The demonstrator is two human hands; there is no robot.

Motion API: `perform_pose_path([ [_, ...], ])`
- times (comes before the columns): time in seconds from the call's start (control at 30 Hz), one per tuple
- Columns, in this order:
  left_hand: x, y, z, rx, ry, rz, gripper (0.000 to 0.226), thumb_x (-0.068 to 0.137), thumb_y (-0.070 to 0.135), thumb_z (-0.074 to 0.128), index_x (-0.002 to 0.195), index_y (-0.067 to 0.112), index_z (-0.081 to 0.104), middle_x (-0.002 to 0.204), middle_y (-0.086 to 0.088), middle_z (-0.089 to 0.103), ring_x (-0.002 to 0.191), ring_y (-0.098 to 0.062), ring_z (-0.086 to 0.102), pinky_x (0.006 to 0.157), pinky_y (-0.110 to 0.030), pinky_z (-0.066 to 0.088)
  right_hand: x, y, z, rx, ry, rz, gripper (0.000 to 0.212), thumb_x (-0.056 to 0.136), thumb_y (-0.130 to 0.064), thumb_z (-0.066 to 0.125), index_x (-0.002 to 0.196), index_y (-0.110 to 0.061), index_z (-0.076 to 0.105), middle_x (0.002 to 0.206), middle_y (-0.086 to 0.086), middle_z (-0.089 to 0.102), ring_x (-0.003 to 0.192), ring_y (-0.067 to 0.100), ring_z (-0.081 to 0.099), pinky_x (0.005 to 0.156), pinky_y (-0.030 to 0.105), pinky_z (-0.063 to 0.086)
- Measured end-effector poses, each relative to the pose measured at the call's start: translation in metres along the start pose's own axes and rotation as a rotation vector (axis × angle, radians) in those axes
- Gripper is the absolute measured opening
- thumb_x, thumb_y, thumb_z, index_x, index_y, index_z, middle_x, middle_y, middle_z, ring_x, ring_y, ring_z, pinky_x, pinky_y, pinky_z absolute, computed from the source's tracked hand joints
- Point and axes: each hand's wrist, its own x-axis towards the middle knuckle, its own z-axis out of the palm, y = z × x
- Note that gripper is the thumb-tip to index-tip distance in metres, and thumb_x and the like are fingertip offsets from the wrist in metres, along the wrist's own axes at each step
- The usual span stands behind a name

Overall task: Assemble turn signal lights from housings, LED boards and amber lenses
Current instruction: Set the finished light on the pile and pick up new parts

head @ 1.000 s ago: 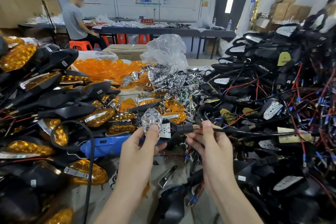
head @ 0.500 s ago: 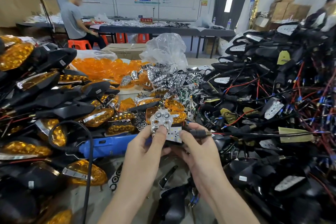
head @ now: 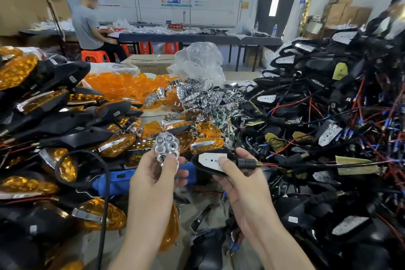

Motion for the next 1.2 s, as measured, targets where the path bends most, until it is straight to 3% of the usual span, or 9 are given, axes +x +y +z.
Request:
perform_pose_path([
  [0.13, -0.002, 0.000, -0.001, 0.070, -0.011, -0.002, 0.014, 0.096, 0.021, 0.057, 0.095, 0.032, 0.066, 0.079, 0.001, 0.073, 0.065, -0.013, 0.068, 0.062, -0.033, 0.056, 0.002, 0.004, -0.003, -0.008, -0.003, 0.008, 0.053, 0.078, -0.001, 0.079, 0.121, -0.022, 0.056, 0.093, 0.002, 0.079, 0.090, 0.020, 0.077, 0.068, 0.023, 0.059],
  [0.27, -0.004, -0.002, 0.002, 0.107, -0.058, 0.002, 0.019, 0.088, 0.015, 0.055, 0.098, 0.029, 0.065, 0.078, 0.006, 0.072, 0.067, -0.010, 0.066, 0.058, -0.023, 0.053, 0.002, 0.006, -0.004, -0.009, 0.001, 0.007, 0.057, 0.081, 0.003, 0.077, 0.125, -0.025, 0.055, 0.101, 0.005, 0.079, 0.095, 0.021, 0.076, 0.071, 0.024, 0.059],
  [0.43, -0.009, -0.003, 0.005, 0.060, -0.192, -0.090, 0.022, 0.099, 0.030, 0.053, 0.088, 0.046, 0.063, 0.054, 0.010, 0.047, 0.049, -0.009, 0.050, 0.065, -0.043, 0.049, 0.000, 0.005, -0.004, -0.037, -0.057, 0.005, 0.063, 0.083, 0.002, 0.078, 0.129, -0.032, 0.051, 0.102, 0.002, 0.079, 0.096, 0.021, 0.076, 0.073, 0.023, 0.059],
  [0.53, -0.011, 0.000, 0.008, 0.162, -0.284, -0.032, 0.027, 0.094, 0.049, 0.055, 0.075, 0.032, 0.062, 0.047, 0.009, 0.045, 0.042, -0.008, 0.045, 0.053, -0.032, 0.047, -0.002, 0.006, -0.003, -0.058, -0.081, 0.011, 0.070, 0.078, -0.004, 0.085, 0.129, -0.037, 0.051, 0.105, 0.005, 0.079, 0.098, 0.022, 0.076, 0.073, 0.023, 0.059],
  [0.63, -0.011, 0.000, 0.010, 0.171, -0.259, -0.014, 0.021, 0.095, 0.040, 0.058, 0.076, 0.032, 0.065, 0.046, 0.007, 0.046, 0.038, -0.009, 0.043, 0.042, -0.026, 0.042, -0.001, 0.008, -0.002, -0.056, -0.091, 0.023, 0.075, 0.068, -0.014, 0.087, 0.129, -0.040, 0.052, 0.107, 0.006, 0.078, 0.099, 0.025, 0.076, 0.072, 0.027, 0.060],
  [0.83, -0.011, 0.001, 0.010, 0.126, -0.255, -0.083, 0.032, 0.096, 0.036, 0.058, 0.081, 0.008, 0.059, 0.048, 0.008, 0.050, 0.038, -0.012, 0.043, 0.048, -0.034, 0.043, 0.002, 0.011, -0.002, -0.049, -0.126, 0.032, 0.083, 0.057, -0.025, 0.091, 0.129, -0.041, 0.052, 0.109, 0.004, 0.078, 0.099, 0.028, 0.076, 0.073, 0.030, 0.061],
  [1.03, -0.013, 0.001, 0.012, 0.130, -0.247, -0.091, 0.034, 0.095, 0.037, 0.057, 0.085, 0.004, 0.059, 0.049, 0.008, 0.050, 0.040, -0.011, 0.044, 0.053, -0.036, 0.046, 0.003, 0.010, -0.004, -0.058, -0.135, 0.031, 0.073, 0.069, -0.015, 0.085, 0.129, -0.039, 0.051, 0.103, 0.006, 0.079, 0.094, 0.028, 0.077, 0.071, 0.030, 0.060],
  [1.2, -0.013, 0.002, 0.013, 0.131, -0.239, -0.082, 0.035, 0.097, 0.035, 0.055, 0.084, 0.003, 0.059, 0.048, 0.007, 0.050, 0.040, -0.012, 0.044, 0.048, -0.028, 0.047, 0.003, 0.009, -0.003, -0.052, -0.143, 0.024, 0.075, 0.063, -0.018, 0.088, 0.127, -0.036, 0.052, 0.103, 0.004, 0.078, 0.094, 0.025, 0.076, 0.073, 0.028, 0.060],
])
